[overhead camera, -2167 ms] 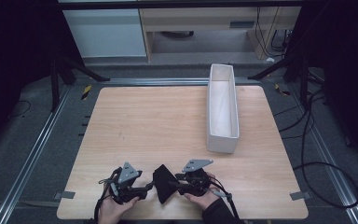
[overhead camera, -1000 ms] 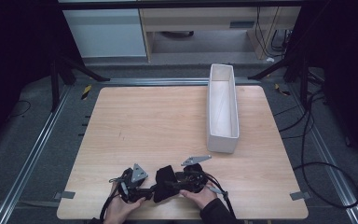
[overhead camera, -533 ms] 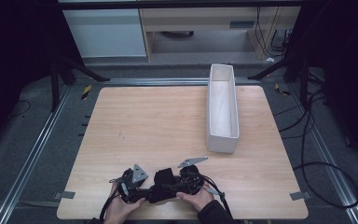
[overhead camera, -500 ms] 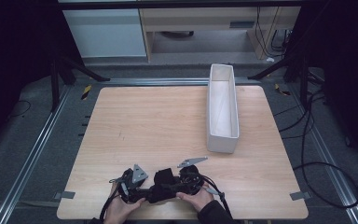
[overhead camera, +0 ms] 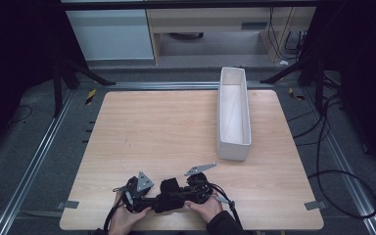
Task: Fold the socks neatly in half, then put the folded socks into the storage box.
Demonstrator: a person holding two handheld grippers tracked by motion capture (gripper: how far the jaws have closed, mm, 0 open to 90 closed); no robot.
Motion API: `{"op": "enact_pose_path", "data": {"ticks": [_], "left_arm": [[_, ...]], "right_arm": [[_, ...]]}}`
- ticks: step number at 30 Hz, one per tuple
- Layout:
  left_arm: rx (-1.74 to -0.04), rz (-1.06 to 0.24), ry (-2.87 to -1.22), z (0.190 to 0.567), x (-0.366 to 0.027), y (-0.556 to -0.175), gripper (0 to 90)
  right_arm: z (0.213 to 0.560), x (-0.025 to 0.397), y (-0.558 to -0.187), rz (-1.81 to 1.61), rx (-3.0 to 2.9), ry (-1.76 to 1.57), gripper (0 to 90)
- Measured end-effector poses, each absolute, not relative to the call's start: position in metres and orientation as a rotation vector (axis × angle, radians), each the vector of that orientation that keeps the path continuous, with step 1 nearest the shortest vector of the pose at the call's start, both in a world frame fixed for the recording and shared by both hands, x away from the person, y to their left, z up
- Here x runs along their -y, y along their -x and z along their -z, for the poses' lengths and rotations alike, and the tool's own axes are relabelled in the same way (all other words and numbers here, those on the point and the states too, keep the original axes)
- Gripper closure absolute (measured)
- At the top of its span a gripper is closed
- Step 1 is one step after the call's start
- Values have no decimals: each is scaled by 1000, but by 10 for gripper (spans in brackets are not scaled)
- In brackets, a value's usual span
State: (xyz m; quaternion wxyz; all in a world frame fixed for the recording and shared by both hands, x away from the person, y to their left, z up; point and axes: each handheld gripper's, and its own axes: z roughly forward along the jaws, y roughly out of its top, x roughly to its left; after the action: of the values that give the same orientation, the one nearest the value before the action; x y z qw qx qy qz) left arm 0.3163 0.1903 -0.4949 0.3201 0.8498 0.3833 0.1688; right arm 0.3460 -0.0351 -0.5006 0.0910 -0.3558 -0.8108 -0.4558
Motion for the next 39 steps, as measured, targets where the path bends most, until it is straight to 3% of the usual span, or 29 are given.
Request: {"op": "enact_pose_path", "data": {"ticks": [14,39], "left_arm": [[-1053,-475,-2130,485,-215,-322,350],[-1100,-480,-2113,486,-226,-329,345]], "right_arm": [[461,65,-357,1513,2498,979,716],[396,95,-377,1542,2713,812,713]]}}
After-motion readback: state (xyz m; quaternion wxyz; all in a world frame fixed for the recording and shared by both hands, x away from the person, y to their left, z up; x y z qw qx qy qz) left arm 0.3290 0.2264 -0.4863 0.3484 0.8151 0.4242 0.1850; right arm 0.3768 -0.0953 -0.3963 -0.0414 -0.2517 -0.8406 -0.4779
